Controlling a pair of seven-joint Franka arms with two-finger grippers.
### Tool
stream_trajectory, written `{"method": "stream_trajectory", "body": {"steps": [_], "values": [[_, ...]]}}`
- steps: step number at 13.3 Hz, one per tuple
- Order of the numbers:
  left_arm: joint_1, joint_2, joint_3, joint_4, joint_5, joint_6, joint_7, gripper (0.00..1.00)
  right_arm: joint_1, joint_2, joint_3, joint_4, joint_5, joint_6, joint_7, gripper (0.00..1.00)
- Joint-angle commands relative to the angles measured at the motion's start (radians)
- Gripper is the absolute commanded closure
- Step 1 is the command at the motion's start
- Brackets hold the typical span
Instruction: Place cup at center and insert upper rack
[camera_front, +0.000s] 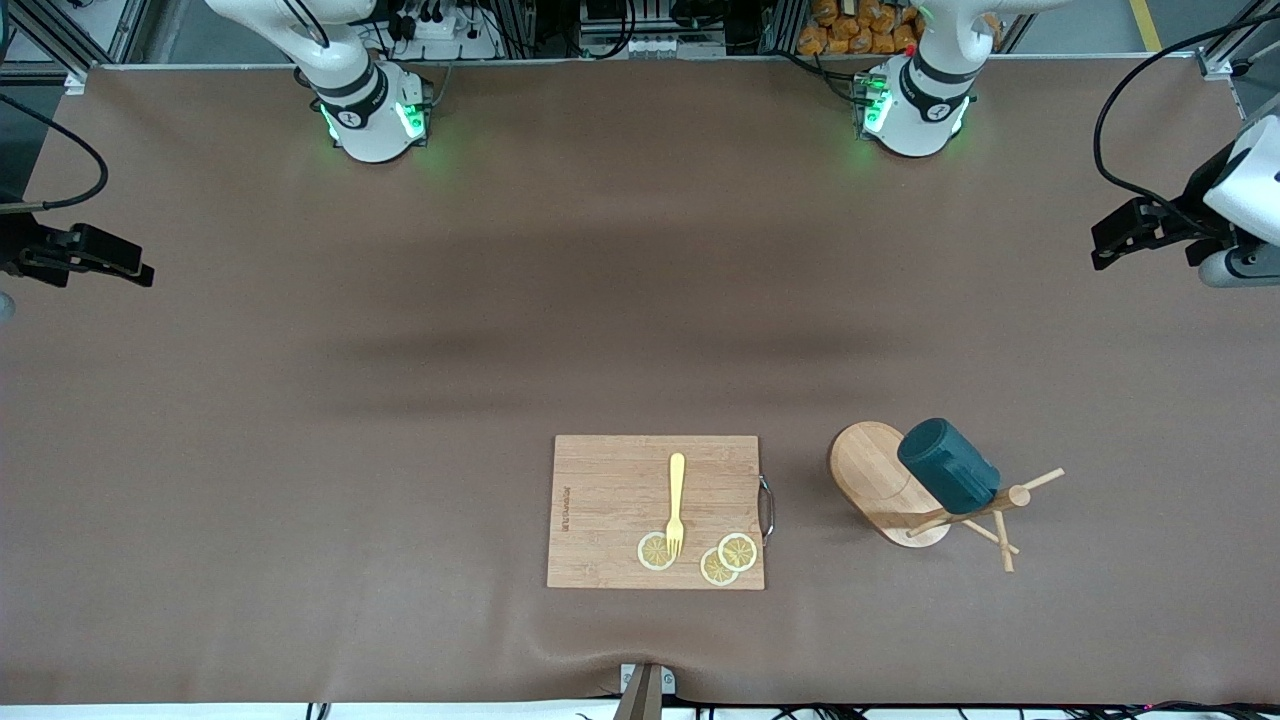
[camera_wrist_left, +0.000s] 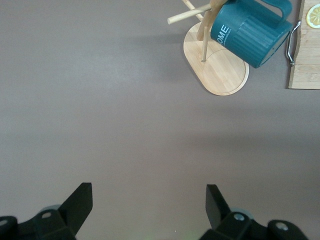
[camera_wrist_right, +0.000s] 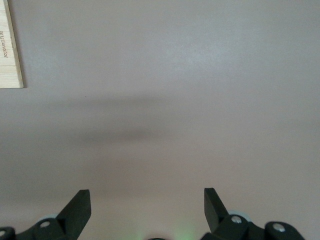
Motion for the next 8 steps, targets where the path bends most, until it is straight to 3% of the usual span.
{"method": "stream_trajectory", "body": {"steps": [1, 8], "values": [[-0.012, -0.034, 0.022, -0.029, -0.020, 0.012, 0.017, 0.00, -0.008, -0.030, 0.028, -0.001, -0.006, -0.025, 0.000, 0.00], [-0.087, -0.052, 0.049, -0.014, -0.024, -0.014, 0.006, 0.00, -0.008, -0.050, 0.028, -0.001, -0.005, -0.075, 0.000, 0.00]]}}
